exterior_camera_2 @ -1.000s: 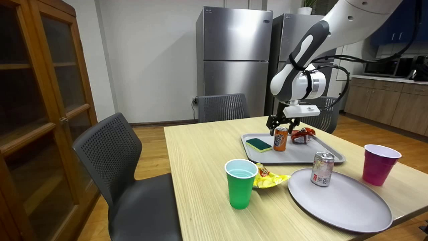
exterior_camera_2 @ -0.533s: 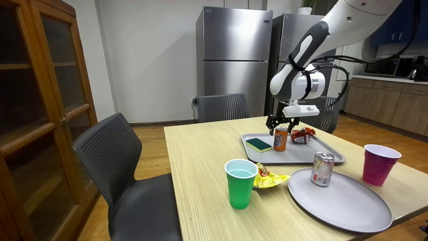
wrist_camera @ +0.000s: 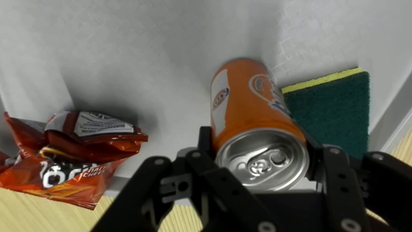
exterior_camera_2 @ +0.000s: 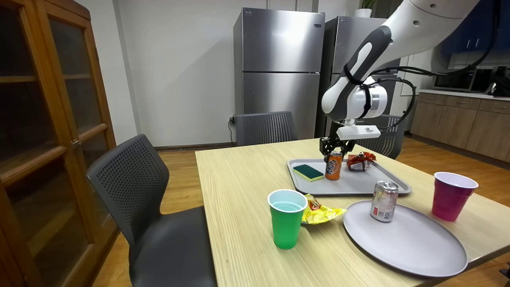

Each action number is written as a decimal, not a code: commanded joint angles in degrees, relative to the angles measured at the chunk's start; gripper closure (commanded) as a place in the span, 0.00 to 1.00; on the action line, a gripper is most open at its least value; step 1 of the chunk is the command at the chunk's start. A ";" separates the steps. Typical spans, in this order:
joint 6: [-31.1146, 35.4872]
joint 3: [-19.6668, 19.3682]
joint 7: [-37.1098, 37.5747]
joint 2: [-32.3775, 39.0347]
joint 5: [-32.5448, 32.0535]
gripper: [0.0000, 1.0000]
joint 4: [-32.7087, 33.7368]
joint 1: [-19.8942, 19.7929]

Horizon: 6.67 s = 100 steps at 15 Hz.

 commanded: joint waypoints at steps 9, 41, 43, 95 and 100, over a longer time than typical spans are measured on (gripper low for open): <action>0.84 2.08 -1.04 -5.52 0.21 0.62 -4.11 -0.48; 7.78 10.90 -17.47 -32.28 4.00 0.62 -39.00 -4.25; 7.72 10.98 -18.44 -35.04 5.02 0.62 -41.87 -3.99; 18.82 -0.53 -9.11 -37.15 -10.52 0.06 -63.20 6.51; 15.66 -1.44 -8.33 -42.15 -11.39 0.00 -63.31 7.18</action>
